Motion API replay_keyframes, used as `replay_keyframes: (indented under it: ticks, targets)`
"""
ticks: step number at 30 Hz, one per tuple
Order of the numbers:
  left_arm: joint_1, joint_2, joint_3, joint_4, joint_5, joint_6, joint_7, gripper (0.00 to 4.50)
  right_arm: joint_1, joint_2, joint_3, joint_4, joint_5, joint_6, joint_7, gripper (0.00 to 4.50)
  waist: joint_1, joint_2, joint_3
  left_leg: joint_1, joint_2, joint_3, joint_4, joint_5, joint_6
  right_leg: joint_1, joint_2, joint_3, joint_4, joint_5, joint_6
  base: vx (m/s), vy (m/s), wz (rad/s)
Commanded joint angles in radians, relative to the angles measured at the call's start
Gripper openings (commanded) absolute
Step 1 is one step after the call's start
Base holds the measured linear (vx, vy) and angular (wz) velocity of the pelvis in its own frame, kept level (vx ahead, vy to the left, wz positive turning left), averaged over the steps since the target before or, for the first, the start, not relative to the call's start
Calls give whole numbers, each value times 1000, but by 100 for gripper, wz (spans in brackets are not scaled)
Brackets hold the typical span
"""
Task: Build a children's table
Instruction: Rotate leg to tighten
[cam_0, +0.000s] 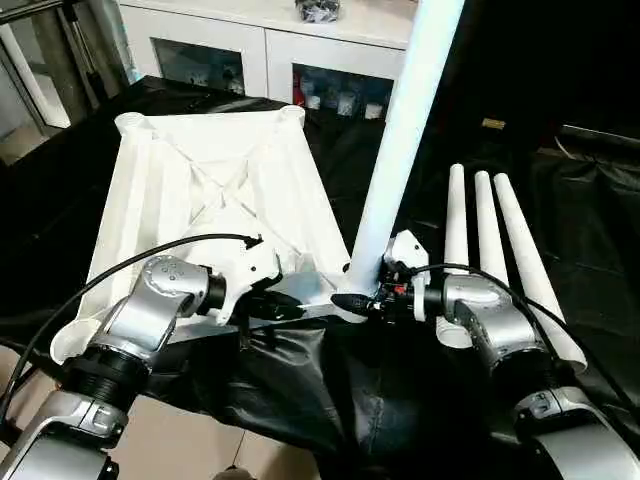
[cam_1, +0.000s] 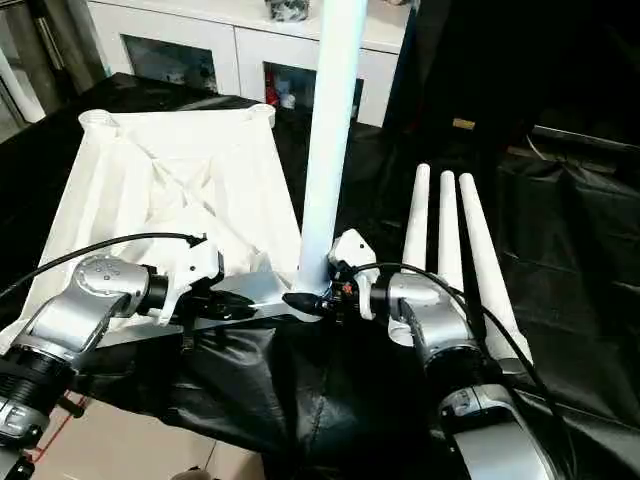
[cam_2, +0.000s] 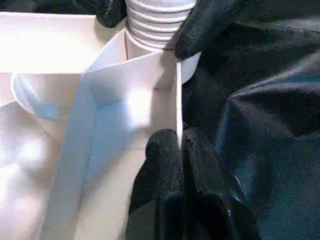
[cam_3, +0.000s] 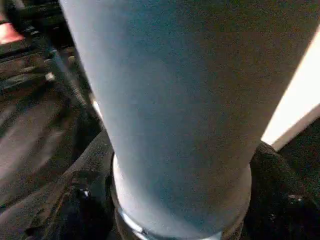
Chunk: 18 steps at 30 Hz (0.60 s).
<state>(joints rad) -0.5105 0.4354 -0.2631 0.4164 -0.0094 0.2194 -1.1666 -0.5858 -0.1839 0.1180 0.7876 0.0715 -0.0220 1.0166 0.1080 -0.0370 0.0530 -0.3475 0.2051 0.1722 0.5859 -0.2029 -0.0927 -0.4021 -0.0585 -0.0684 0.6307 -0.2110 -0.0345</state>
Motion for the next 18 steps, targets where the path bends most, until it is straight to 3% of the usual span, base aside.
replay_keyframes:
  ticks: [1,3,4,6,7,11,12,15,18]
  targets:
    - [-34,-83,0,11,1,18,98,0,-28,49,-9,105,-50,44,-223,279,-8,12,-56,2,31,-3,-69,-98,23,54,-85,56,-70,-57,-242,0,0,0]
    - [-58,-121,10,39,12,39,169,0,-44,74,-24,145,-56,56,-318,278,-12,12,-56,4,30,-7,-73,-152,-8,59,-90,57,-81,-172,-211,0,0,0]
    - [-58,-121,10,39,12,39,169,0,-44,74,-24,145,-56,56,-318,278,-16,12,-54,6,29,-5,-73,-162,-10,54,-88,58,-84,-190,-204,0,0,0]
    - [-126,-228,27,110,37,89,342,0,-86,156,-73,225,-36,107,-534,278,-18,12,-50,11,27,-6,-75,-191,-16,50,-87,60,-93,-255,-184,0,0,0]
    - [-126,-228,27,110,37,89,342,0,-86,156,-73,225,-36,107,-534,278,-17,12,-51,14,26,-5,-75,-190,-19,49,-87,61,-94,-262,-179,0,0,0]
    - [-157,-292,21,137,47,88,397,0,-111,202,-69,272,-57,98,-636,278,-13,10,-58,4,26,-7,-72,-148,-4,57,-86,60,-84,-164,-182,0,0,0]
    - [-157,-301,9,137,55,75,385,0,-117,211,-70,281,-52,86,-616,333,-13,14,-60,3,26,-7,-71,-139,4,57,-85,58,-81,-141,-184,0,0,0]
    - [-148,-296,-2,125,55,64,359,0,-128,213,-77,284,-52,75,-600,350,-13,16,-60,-1,26,-6,-70,-125,20,59,-86,58,-80,-112,-192,0,0,0]
    - [-127,-266,-16,103,52,40,310,0,-136,188,-64,287,-78,38,-581,390,-15,16,-59,-1,27,-7,-72,-151,17,58,-88,57,-84,-154,-190,0,0,0]
